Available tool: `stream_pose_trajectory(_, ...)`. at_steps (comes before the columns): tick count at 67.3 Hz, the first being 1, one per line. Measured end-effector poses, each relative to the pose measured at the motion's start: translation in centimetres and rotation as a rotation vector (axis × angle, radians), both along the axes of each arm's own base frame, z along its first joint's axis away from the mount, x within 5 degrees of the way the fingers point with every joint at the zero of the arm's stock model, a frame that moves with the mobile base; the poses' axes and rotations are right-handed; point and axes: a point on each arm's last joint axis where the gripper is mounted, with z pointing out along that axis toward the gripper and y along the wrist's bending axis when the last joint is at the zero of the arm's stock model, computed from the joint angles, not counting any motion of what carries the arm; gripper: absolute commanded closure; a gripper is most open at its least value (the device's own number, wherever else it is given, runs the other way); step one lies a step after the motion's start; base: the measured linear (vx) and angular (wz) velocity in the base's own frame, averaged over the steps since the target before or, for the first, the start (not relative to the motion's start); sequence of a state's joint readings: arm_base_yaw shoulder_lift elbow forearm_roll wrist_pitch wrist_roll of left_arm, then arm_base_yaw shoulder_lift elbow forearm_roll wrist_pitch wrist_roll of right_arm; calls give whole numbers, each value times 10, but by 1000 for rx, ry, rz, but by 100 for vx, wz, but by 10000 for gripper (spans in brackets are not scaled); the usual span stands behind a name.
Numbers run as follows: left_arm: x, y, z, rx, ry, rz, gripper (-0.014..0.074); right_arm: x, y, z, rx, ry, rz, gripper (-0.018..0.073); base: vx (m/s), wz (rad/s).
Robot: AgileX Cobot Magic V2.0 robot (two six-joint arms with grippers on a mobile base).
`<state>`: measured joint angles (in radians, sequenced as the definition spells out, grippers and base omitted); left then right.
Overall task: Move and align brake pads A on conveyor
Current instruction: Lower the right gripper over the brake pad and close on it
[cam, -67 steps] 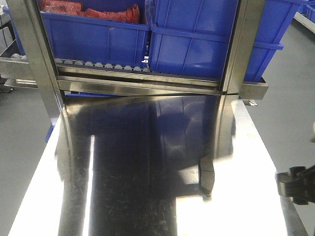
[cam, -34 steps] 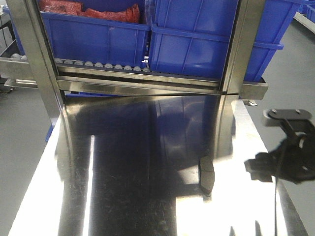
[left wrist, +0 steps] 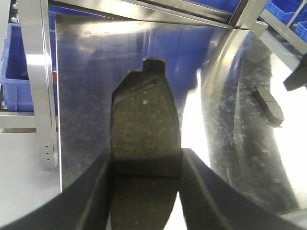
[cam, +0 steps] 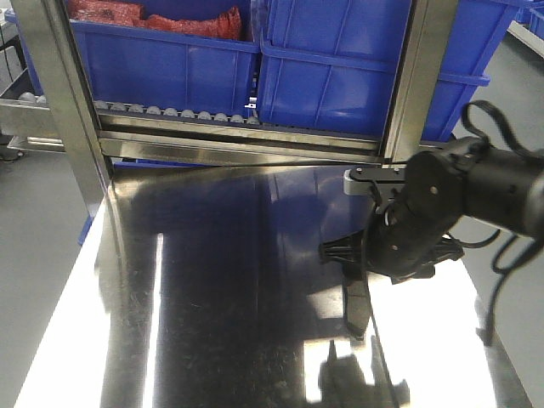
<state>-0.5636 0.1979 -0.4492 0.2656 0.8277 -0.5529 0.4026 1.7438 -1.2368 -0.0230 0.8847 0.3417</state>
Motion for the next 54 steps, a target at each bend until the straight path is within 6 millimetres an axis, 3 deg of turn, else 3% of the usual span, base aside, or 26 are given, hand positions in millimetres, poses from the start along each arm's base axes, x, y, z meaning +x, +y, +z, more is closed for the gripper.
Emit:
stream_pose_trajectory(28, 0, 0, 0, 1, 0, 0, 603, 34, 8, -37, -58, 151, -41, 95, 0, 0)
stream_pose_trajectory(54, 0, 0, 0, 1, 0, 0, 603, 44, 12, -61, -90, 232, -44, 163, 0, 0)
